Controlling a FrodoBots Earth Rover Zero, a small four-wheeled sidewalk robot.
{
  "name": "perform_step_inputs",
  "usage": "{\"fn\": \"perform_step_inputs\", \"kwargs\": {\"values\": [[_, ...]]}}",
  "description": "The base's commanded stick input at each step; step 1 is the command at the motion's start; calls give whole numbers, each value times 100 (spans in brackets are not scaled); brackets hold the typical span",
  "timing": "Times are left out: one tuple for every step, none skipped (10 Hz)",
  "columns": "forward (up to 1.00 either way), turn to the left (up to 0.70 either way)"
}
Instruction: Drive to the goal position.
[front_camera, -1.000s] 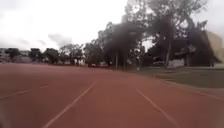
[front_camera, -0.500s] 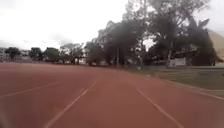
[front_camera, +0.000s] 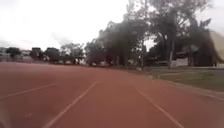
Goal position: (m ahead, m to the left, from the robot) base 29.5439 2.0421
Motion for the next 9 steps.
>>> {"fn": "perform_step_inputs", "kwargs": {"values": [[50,0],[50,0],[50,0],[50,0],[50,0],[50,0],[50,0],[50,0],[50,0]]}}
